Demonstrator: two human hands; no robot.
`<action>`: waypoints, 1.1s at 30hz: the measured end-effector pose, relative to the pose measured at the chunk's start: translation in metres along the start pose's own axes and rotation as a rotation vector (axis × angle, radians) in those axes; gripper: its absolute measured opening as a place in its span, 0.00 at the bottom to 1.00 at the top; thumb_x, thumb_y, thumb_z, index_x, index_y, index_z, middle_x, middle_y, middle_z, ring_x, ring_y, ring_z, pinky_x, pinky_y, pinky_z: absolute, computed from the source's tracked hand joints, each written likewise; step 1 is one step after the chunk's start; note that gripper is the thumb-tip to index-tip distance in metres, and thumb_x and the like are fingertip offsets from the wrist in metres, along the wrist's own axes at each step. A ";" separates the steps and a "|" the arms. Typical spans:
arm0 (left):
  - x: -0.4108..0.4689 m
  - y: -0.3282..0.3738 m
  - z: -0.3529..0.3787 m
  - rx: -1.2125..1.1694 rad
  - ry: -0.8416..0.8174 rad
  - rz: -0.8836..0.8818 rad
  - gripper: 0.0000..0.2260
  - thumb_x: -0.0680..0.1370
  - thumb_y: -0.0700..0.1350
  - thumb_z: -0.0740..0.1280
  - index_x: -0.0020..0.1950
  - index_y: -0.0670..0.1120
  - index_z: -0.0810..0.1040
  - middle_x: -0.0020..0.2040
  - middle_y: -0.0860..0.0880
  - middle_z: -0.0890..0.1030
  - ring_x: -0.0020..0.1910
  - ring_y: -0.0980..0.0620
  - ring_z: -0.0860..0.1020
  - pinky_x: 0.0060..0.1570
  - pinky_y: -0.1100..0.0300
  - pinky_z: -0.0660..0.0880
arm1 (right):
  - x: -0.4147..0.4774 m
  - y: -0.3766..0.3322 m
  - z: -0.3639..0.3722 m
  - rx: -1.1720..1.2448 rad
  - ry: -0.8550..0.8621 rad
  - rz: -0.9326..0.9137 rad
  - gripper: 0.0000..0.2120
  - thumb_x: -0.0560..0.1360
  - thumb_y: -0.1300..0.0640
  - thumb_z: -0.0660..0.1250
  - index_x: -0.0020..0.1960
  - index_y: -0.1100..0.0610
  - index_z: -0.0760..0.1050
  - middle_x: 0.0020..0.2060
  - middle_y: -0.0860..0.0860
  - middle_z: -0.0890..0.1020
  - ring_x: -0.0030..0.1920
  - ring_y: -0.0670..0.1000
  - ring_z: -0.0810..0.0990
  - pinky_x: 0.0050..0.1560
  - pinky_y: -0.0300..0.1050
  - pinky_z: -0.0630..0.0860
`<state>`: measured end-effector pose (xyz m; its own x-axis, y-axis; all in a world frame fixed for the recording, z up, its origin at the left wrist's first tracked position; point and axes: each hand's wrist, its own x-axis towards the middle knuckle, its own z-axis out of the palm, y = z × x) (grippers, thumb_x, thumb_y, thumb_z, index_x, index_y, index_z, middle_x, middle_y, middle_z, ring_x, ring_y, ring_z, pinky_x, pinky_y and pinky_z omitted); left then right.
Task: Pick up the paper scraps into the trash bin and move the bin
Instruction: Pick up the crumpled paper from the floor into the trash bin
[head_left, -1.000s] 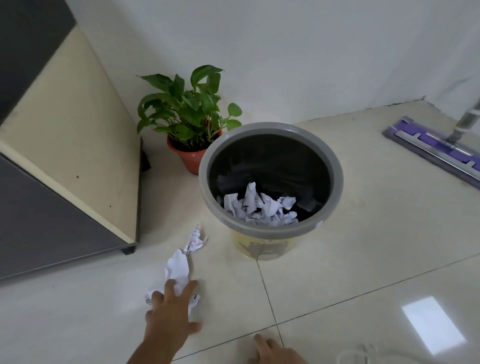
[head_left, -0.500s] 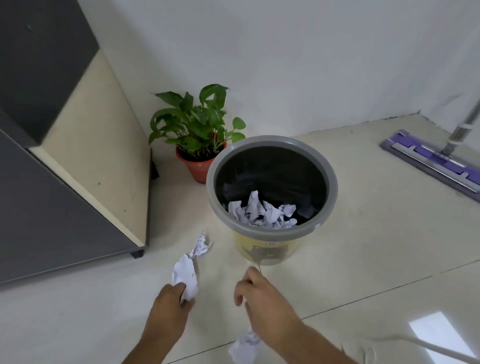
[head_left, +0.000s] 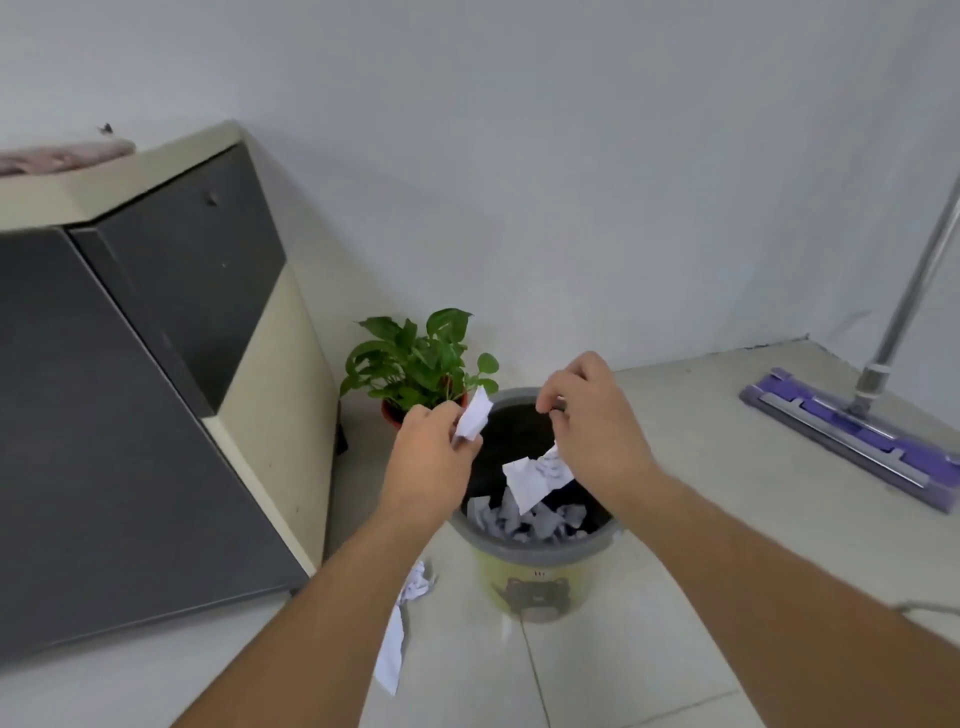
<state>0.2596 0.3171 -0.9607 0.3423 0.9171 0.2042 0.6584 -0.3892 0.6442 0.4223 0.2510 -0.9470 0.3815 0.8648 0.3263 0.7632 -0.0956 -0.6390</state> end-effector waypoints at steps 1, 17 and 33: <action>0.003 0.009 0.005 -0.004 -0.033 -0.001 0.08 0.77 0.45 0.67 0.39 0.50 0.70 0.41 0.47 0.73 0.32 0.55 0.68 0.28 0.62 0.60 | 0.006 0.005 -0.007 -0.051 0.002 0.018 0.08 0.76 0.64 0.59 0.47 0.53 0.74 0.46 0.45 0.72 0.42 0.50 0.74 0.43 0.44 0.75; 0.012 -0.074 0.003 0.100 -0.001 -0.178 0.12 0.73 0.43 0.69 0.56 0.49 0.77 0.56 0.48 0.76 0.49 0.50 0.78 0.49 0.57 0.74 | -0.010 0.009 0.046 0.051 -0.136 0.055 0.12 0.75 0.50 0.67 0.58 0.50 0.74 0.55 0.46 0.75 0.52 0.46 0.76 0.57 0.45 0.76; -0.066 -0.239 0.091 0.601 -0.648 -0.098 0.46 0.66 0.38 0.74 0.75 0.59 0.52 0.79 0.50 0.46 0.73 0.44 0.56 0.58 0.48 0.77 | -0.111 0.047 0.217 0.136 -0.634 0.112 0.15 0.73 0.48 0.67 0.58 0.47 0.72 0.56 0.47 0.76 0.54 0.48 0.76 0.53 0.43 0.74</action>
<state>0.1411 0.3413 -1.1953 0.4579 0.7907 -0.4064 0.8830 -0.4576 0.1044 0.3030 0.2577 -1.1643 0.0416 0.9800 -0.1944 0.6479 -0.1746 -0.7414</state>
